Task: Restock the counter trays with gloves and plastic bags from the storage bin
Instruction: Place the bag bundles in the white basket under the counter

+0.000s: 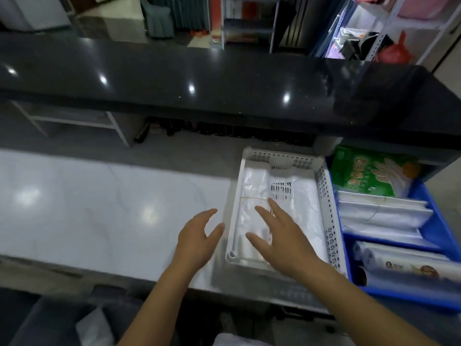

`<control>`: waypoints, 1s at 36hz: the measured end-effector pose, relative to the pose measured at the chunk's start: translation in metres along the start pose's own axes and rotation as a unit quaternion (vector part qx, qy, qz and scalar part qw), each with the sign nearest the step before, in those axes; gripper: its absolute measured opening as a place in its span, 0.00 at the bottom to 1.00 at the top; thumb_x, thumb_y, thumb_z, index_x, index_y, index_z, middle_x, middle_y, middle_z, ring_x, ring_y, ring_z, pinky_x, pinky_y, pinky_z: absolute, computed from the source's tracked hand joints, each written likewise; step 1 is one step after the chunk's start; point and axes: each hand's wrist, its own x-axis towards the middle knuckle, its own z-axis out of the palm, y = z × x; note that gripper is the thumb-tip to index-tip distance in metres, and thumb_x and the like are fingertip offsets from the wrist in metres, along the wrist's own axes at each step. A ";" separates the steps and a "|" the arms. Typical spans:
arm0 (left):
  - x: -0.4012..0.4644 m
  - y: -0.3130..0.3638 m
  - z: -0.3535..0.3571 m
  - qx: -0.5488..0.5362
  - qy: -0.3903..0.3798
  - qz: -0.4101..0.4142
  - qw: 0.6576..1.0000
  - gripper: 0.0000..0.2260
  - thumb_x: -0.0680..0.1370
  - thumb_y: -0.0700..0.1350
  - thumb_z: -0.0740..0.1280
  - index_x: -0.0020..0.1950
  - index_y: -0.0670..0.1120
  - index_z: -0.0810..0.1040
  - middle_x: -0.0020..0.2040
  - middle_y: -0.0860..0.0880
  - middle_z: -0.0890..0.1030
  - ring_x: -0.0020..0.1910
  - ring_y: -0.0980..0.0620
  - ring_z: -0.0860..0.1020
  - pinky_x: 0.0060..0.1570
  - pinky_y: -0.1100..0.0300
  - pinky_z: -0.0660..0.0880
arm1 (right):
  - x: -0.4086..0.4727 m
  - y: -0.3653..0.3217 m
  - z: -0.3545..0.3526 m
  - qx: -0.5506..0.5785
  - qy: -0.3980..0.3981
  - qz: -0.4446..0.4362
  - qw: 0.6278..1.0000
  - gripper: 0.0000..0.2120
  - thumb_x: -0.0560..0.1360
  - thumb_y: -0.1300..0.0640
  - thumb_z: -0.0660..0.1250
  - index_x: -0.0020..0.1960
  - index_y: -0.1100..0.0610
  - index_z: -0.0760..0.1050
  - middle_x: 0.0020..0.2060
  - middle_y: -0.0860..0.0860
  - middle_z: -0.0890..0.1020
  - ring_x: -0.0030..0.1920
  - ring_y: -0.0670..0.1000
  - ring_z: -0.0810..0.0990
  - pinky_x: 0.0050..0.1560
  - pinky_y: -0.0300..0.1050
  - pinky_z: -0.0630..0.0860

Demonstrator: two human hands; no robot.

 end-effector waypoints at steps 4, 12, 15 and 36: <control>-0.067 -0.017 0.002 0.041 0.089 -0.036 0.995 0.26 0.79 0.57 0.66 0.76 0.56 0.67 0.78 0.49 0.64 0.78 0.49 0.60 0.76 0.49 0.58 | -0.049 -0.014 0.022 -0.015 -0.038 -0.090 0.995 0.35 0.75 0.29 0.50 0.78 0.40 0.51 0.79 0.42 0.42 0.78 0.47 0.37 0.78 0.54 0.41; -0.232 -0.079 0.026 0.137 0.108 -0.238 0.956 0.31 0.77 0.61 0.66 0.78 0.58 0.60 0.80 0.47 0.60 0.79 0.46 0.56 0.75 0.49 0.57 | -0.125 -0.034 0.101 -0.027 -0.213 -0.240 0.947 0.35 0.75 0.29 0.50 0.79 0.39 0.48 0.78 0.40 0.38 0.78 0.46 0.33 0.75 0.51 0.35; -0.295 -0.099 0.036 0.123 0.106 -0.326 0.931 0.33 0.77 0.62 0.65 0.79 0.59 0.57 0.80 0.47 0.57 0.79 0.46 0.55 0.75 0.51 0.57 | -0.146 -0.040 0.127 -0.056 -0.278 -0.261 0.923 0.35 0.76 0.30 0.52 0.79 0.40 0.48 0.80 0.45 0.41 0.79 0.49 0.37 0.77 0.55 0.41; -0.362 -0.258 -0.008 -0.057 0.023 -0.478 0.876 0.29 0.74 0.55 0.66 0.75 0.54 0.67 0.72 0.47 0.72 0.68 0.45 0.72 0.65 0.55 0.71 | -0.101 -0.118 0.249 -0.225 -0.422 -0.250 0.841 0.35 0.78 0.34 0.54 0.80 0.45 0.49 0.81 0.50 0.47 0.80 0.55 0.42 0.77 0.61 0.45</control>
